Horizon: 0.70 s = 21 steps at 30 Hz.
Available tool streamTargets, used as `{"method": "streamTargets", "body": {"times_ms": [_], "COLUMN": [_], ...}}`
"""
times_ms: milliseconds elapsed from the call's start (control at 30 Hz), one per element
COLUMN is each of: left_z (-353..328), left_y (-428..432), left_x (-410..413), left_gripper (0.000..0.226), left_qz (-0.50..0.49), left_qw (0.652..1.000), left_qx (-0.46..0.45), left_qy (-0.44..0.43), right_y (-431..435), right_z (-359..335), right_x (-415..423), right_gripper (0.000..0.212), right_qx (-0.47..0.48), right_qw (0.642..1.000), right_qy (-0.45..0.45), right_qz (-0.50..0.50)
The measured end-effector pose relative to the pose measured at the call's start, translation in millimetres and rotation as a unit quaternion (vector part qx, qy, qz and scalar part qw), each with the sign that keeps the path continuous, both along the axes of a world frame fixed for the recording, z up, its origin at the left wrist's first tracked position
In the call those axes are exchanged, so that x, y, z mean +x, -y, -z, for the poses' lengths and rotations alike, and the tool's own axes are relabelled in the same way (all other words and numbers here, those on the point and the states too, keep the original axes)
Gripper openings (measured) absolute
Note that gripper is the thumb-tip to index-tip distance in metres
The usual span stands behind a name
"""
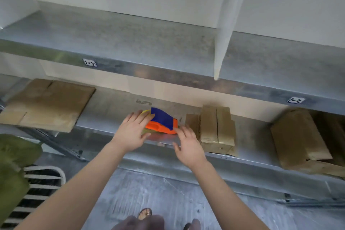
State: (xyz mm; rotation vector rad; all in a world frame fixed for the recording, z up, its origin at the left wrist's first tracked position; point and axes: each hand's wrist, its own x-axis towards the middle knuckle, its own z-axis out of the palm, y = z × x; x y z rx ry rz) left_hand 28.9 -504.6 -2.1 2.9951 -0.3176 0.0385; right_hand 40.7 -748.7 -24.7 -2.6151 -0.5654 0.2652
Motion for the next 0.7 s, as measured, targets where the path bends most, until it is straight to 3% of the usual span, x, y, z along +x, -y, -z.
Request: {"method": "streamTargets", "body": {"times_ms": [200,333,467,600,700], "left_z": [-1,4,10,12,6], "left_y": [-14,-4,-3,-9,-11], "left_x": [46,67,79,79,72], "left_gripper": [0.076,0.072,0.067,0.068,0.067], "left_qz": [0.064,0.063,0.046,0.051,0.072], "left_qw": [0.997,0.99,0.989,0.968,0.968], "left_qx": [-0.008,-0.055,-0.048,-0.145,-0.142], "left_qy": [-0.051,-0.115,-0.133,-0.2,-0.195], "right_y": [-17,-22,-29,-27,-25], "right_z": [16,23,26,24,22], "right_x": [9,3,-2,-2,-2], "right_gripper": [0.057,0.054,0.053,0.051,0.05], "right_qx": [0.029,0.041,0.046,0.066,0.09], "right_qw": [0.989,0.979,0.972,0.967,0.963], "right_qy": [-0.053,-0.062,-0.068,-0.071,-0.079], "right_qz": [0.132,0.191,0.218,0.235,0.241]}}
